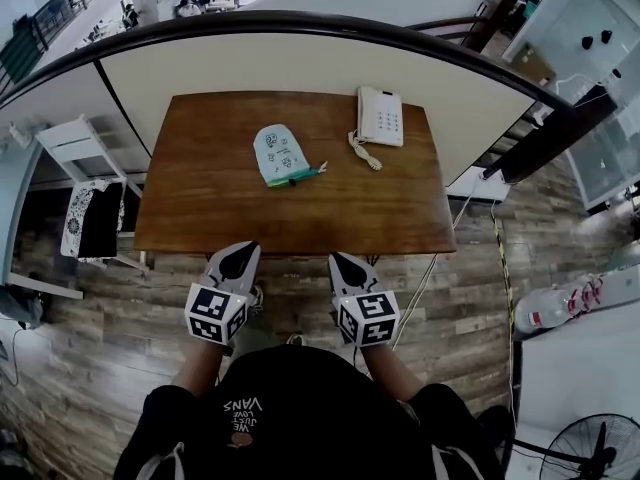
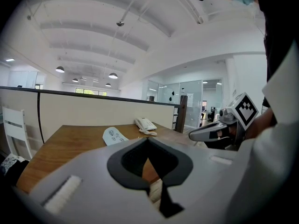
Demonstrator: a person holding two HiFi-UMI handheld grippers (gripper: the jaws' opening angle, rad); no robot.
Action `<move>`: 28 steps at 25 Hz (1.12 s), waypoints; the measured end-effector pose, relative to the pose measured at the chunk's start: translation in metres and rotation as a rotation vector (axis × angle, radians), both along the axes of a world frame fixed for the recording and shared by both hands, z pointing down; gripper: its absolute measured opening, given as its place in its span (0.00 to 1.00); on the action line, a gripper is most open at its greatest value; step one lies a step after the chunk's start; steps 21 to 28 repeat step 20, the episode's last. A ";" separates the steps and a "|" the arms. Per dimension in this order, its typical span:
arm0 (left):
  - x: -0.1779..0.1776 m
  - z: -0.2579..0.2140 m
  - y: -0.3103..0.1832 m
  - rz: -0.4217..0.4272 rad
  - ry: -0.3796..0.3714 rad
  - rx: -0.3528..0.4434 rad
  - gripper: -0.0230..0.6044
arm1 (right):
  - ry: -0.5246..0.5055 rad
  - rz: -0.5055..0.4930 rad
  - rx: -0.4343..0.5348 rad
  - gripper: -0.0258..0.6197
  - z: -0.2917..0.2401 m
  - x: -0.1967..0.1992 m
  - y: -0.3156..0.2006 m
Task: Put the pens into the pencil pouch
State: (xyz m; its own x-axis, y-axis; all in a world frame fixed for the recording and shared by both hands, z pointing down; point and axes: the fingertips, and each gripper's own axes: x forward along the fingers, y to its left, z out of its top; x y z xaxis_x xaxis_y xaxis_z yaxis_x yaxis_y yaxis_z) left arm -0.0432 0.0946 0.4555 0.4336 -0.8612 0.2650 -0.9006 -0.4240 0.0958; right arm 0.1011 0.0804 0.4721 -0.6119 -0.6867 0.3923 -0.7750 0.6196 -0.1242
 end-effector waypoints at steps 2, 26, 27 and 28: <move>0.002 0.000 0.005 -0.006 0.001 0.003 0.05 | 0.003 -0.010 0.002 0.06 0.001 0.000 0.003; -0.001 0.011 0.028 -0.031 0.019 -0.005 0.05 | 0.008 -0.019 0.007 0.06 0.006 -0.001 0.021; -0.001 0.011 0.028 -0.031 0.019 -0.005 0.05 | 0.008 -0.019 0.007 0.06 0.006 -0.001 0.021; -0.001 0.011 0.028 -0.031 0.019 -0.005 0.05 | 0.008 -0.019 0.007 0.06 0.006 -0.001 0.021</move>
